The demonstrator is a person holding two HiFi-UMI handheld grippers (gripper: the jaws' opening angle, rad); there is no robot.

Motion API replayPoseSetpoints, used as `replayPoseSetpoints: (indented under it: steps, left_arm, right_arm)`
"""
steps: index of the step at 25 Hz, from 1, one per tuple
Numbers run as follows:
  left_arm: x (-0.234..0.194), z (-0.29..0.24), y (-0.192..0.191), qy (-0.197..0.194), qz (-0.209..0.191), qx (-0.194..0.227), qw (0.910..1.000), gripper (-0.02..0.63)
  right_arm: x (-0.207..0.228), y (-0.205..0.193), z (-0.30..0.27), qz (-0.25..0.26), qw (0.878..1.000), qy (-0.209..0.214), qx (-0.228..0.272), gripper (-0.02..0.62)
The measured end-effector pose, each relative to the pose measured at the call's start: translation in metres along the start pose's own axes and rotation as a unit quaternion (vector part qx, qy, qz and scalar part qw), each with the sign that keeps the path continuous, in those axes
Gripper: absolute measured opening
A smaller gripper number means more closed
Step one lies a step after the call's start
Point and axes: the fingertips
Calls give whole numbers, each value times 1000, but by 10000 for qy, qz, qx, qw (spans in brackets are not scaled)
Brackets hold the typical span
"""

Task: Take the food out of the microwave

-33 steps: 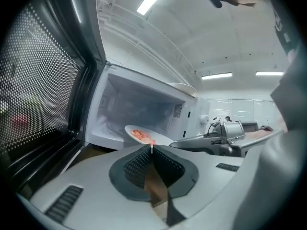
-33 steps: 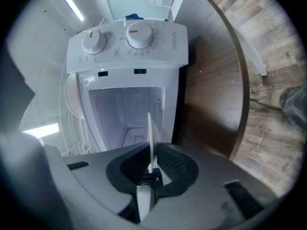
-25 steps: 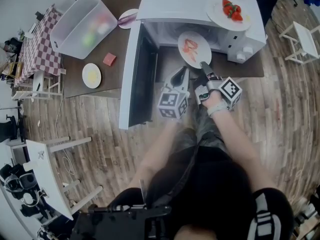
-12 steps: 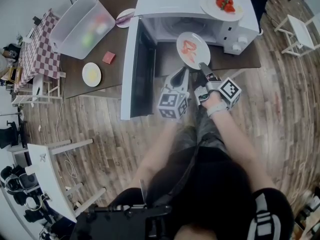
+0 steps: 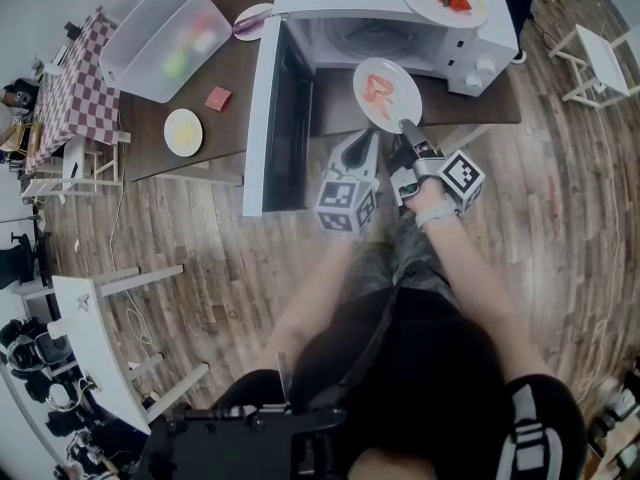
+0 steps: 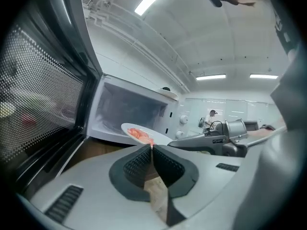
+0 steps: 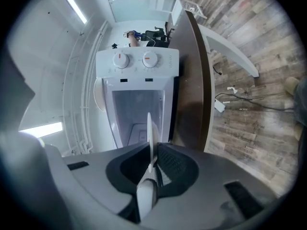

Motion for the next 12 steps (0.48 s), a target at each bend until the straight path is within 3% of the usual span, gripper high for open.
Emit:
replayPoseSetpoints:
  steps: [12]
  left_arm:
    - [11, 6, 21, 193, -96, 155, 9996, 14]
  right_arm:
    - [-16, 0, 8, 47, 9997, 43, -222, 43]
Point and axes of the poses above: the fingertips, and each gripper's own axes: z backward along the fingers, x to its right, y out of its top, and after that the axes turned 4 degrees about z, right-handed
